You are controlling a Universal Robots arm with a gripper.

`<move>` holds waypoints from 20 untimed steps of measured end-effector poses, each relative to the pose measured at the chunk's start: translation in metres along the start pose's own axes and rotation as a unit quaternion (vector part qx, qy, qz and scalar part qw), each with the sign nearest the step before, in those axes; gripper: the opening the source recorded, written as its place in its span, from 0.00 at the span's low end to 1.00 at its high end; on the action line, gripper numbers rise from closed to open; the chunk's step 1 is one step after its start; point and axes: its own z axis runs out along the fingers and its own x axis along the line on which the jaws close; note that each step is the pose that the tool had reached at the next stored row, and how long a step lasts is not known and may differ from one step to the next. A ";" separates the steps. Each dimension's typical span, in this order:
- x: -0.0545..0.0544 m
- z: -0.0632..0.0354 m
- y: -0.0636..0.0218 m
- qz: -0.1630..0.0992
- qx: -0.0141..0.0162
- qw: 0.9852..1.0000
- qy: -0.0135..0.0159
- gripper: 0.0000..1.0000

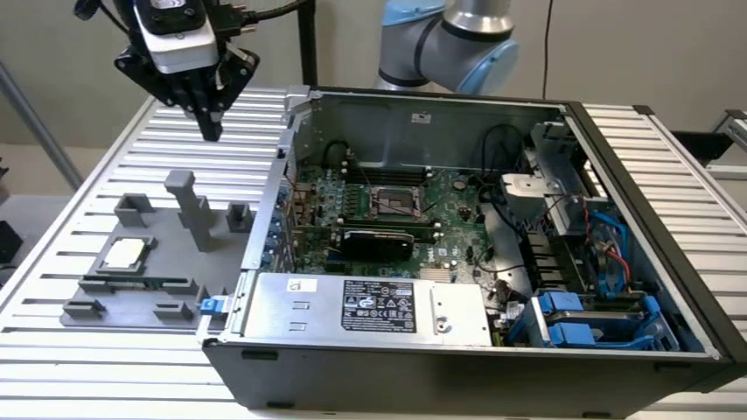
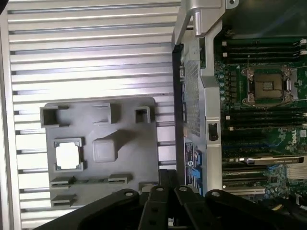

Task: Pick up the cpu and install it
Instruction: 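Reach for the cpu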

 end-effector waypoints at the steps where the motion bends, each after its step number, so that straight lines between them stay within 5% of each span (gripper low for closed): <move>1: 0.004 -0.0002 -0.0010 0.000 0.000 1.000 0.000 0.11; 11: 0.050 -0.0003 -0.0081 0.000 0.000 1.000 0.000 0.11; 20: 0.090 0.0102 -0.0115 0.000 0.000 1.000 0.000 0.11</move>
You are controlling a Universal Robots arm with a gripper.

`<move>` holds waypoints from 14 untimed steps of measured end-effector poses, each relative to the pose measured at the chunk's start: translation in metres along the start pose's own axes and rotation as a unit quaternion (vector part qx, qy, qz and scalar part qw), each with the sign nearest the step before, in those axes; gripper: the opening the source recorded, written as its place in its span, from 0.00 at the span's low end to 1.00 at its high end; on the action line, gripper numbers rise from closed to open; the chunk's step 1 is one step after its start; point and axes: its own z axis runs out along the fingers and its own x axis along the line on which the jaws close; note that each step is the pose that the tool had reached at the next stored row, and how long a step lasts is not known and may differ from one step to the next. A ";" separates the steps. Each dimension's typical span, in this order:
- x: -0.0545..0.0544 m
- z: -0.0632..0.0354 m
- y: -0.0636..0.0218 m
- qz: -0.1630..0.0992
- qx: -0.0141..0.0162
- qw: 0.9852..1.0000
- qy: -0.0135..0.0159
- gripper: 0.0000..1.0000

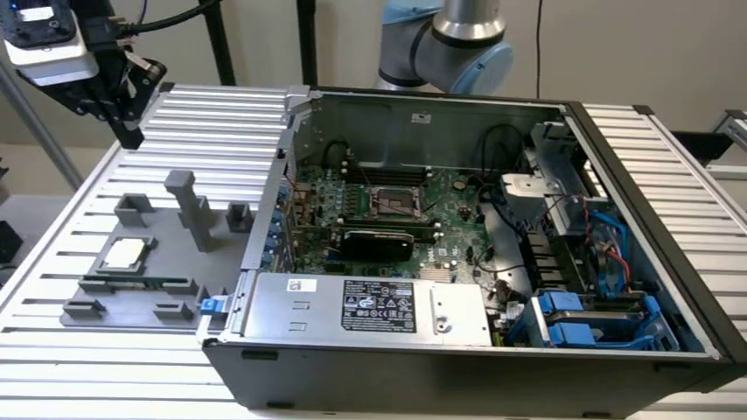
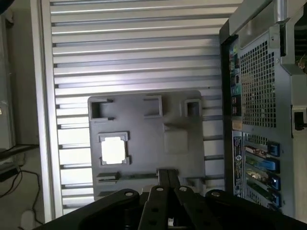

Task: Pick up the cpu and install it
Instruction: 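Reach for the cpu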

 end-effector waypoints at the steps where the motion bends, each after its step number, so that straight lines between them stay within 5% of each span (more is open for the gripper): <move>1: 0.005 0.0014 -0.0004 0.000 0.000 1.000 0.000 0.11; 14: 0.062 0.0218 -0.0055 0.000 0.001 1.000 0.000 0.11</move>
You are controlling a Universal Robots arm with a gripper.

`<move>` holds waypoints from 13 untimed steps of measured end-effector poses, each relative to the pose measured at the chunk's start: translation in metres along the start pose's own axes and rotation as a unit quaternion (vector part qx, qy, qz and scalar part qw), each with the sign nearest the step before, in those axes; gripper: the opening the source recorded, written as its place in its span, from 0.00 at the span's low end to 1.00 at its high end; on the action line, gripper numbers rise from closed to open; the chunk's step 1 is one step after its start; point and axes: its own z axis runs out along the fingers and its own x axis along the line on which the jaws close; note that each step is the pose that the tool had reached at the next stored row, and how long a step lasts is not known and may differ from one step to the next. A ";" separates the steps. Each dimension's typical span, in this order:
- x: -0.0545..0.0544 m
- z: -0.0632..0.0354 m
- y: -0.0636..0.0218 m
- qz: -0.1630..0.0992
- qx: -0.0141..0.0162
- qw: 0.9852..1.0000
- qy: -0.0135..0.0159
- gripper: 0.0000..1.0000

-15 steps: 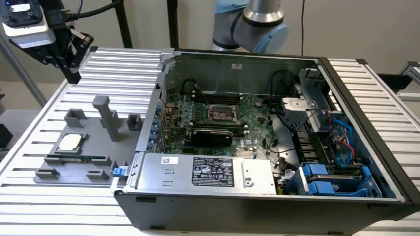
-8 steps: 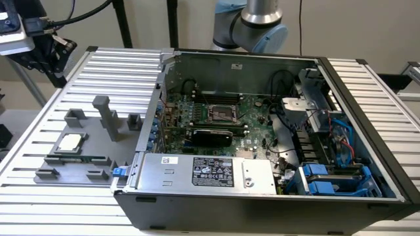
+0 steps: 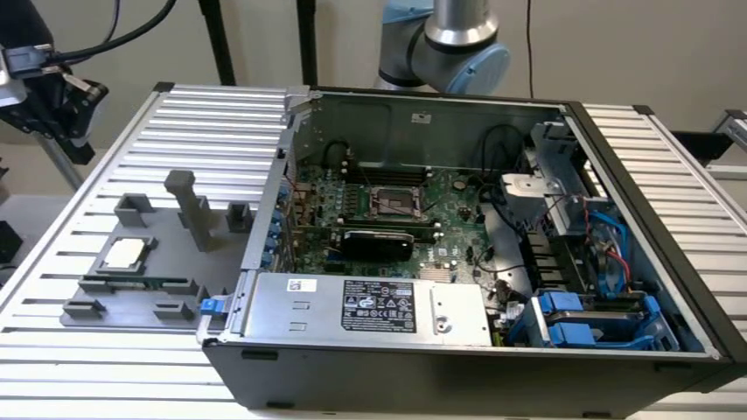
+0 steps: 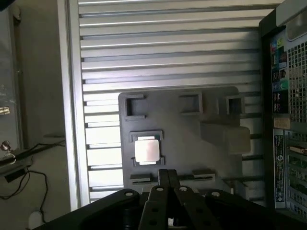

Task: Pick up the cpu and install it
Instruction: 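Reach for the cpu, then pick up the cpu and move it towards the insertion slot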

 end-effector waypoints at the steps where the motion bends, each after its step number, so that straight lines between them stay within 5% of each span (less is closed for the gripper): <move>1: 0.002 0.0010 -0.0002 0.000 0.000 1.000 0.000 0.11; 13: 0.004 0.0018 -0.0003 0.000 0.000 1.000 0.000 0.11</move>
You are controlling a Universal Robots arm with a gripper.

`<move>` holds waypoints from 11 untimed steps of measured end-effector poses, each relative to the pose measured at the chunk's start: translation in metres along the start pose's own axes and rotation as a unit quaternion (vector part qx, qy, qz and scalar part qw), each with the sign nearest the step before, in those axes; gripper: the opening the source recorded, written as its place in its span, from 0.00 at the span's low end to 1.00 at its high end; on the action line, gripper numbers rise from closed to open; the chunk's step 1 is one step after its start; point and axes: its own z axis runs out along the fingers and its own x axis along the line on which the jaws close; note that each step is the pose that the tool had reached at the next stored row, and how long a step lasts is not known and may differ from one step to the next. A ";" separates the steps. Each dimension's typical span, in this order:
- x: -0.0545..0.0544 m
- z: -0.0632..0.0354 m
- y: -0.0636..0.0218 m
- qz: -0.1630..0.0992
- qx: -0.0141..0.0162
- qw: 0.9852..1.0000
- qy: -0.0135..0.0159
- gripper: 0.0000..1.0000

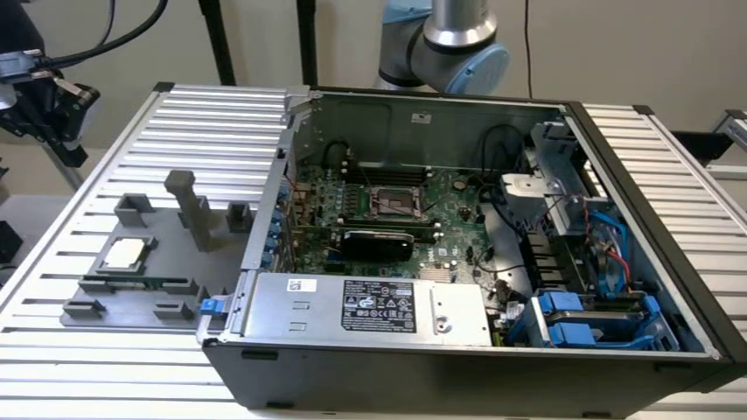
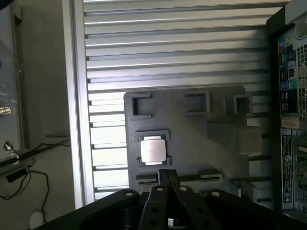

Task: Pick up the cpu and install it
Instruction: 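Pick up the cpu and move it towards the insertion slot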

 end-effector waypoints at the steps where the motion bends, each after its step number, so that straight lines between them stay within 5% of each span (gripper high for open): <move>1: 0.000 0.0000 0.0000 0.000 0.000 1.000 0.000 0.11; 6: 0.000 0.0000 0.0000 0.000 0.000 1.000 0.000 0.12; 11: 0.000 0.0000 0.0000 0.000 0.000 1.000 0.000 0.36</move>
